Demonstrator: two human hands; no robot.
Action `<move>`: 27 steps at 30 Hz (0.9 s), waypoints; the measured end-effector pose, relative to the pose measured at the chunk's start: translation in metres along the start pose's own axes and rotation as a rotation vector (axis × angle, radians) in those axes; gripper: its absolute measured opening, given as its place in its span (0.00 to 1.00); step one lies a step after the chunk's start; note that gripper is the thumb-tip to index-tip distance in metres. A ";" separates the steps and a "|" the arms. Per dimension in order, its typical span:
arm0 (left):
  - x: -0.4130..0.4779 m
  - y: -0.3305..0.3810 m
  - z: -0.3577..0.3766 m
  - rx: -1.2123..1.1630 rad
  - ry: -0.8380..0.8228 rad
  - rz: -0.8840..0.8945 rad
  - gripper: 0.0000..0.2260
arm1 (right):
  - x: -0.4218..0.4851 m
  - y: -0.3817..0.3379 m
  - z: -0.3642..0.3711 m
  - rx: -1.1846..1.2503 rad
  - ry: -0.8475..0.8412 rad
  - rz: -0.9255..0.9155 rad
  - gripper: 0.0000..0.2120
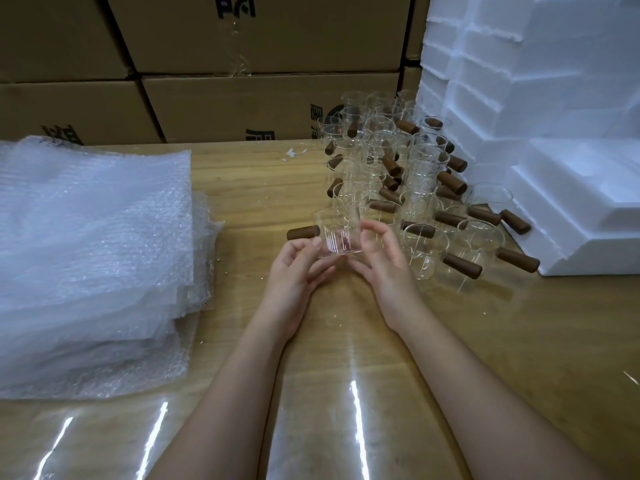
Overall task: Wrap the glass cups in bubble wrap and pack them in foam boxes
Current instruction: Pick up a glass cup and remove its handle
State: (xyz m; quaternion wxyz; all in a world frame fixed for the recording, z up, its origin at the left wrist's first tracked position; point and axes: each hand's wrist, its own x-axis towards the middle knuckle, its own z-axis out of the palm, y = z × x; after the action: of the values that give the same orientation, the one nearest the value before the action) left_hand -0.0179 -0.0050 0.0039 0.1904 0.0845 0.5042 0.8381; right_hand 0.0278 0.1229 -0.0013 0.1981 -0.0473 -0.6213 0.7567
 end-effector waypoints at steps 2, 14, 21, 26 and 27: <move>0.001 -0.003 0.000 0.035 0.032 0.030 0.05 | 0.000 0.000 0.000 0.010 -0.015 -0.008 0.13; -0.001 -0.006 0.001 0.186 -0.004 0.030 0.25 | -0.004 0.002 0.007 -0.211 -0.053 -0.239 0.16; 0.001 -0.002 -0.001 0.054 -0.084 -0.003 0.28 | -0.012 0.005 0.011 -0.636 -0.048 -0.519 0.25; 0.001 -0.005 -0.001 0.201 -0.059 -0.035 0.39 | -0.013 0.003 0.013 -0.950 0.037 -0.564 0.24; 0.001 -0.005 -0.001 0.212 -0.063 -0.033 0.40 | -0.013 0.004 0.013 -1.008 0.050 -0.582 0.23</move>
State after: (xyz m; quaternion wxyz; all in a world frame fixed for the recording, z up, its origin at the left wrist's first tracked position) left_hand -0.0180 -0.0038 -0.0012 0.2101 0.1223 0.5852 0.7736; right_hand 0.0351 0.1058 -0.0043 0.3656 0.0191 -0.8872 0.2807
